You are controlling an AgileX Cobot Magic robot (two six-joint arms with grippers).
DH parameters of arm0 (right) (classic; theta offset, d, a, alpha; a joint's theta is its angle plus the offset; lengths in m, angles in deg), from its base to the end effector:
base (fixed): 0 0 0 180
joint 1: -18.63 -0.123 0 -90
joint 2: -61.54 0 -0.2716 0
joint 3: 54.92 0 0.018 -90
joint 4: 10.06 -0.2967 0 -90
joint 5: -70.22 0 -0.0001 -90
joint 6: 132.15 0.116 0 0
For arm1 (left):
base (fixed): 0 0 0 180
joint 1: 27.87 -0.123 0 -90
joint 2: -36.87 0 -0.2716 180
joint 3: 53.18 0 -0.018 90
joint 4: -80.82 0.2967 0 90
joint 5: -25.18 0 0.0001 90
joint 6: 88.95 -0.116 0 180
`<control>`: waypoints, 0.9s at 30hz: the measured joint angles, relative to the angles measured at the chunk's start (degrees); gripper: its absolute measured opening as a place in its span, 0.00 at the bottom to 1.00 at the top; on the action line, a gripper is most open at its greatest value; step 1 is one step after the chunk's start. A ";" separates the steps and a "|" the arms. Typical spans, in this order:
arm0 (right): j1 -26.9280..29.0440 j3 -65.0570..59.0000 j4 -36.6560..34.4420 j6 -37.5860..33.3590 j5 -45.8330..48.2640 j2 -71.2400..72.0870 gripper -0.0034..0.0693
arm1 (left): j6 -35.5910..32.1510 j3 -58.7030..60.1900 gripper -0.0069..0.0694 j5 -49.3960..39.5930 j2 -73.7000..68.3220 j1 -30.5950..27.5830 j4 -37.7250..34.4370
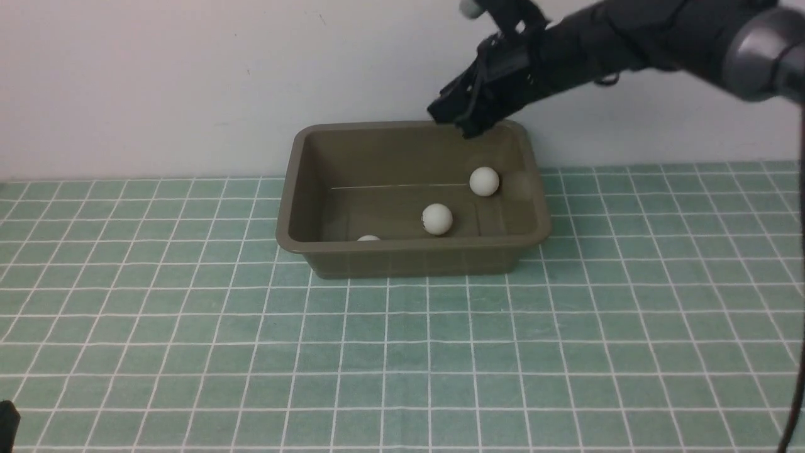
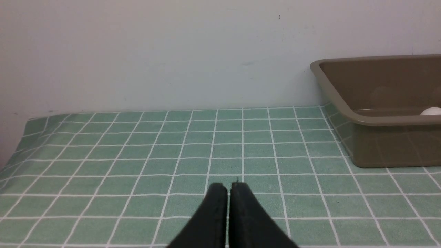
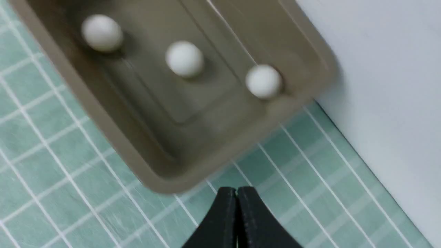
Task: Put the table tennis balls in the box on the green coffee tablecloth.
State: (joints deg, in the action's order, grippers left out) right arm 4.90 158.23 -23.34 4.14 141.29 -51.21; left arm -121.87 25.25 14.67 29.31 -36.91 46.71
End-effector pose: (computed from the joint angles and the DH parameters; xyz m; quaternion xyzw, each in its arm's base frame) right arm 0.4310 0.1313 0.3464 -0.4542 0.8469 0.0463 0.2727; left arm 0.1406 0.0103 0.1879 -0.0281 0.7350 0.0114 0.6774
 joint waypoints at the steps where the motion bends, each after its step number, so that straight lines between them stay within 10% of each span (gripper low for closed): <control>1: 0.85 -0.40 0.81 1.34 0.39 1.46 0.04 | 0.00 0.00 0.09 0.00 0.00 0.00 0.00; 27: 6.63 -68.26 -1.75 12.81 -20.00 71.29 0.04 | 0.00 0.00 0.09 0.00 0.00 0.00 0.00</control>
State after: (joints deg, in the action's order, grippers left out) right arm 11.52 89.97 -25.10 16.95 121.29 20.09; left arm -121.87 25.25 14.67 29.31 -36.91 46.71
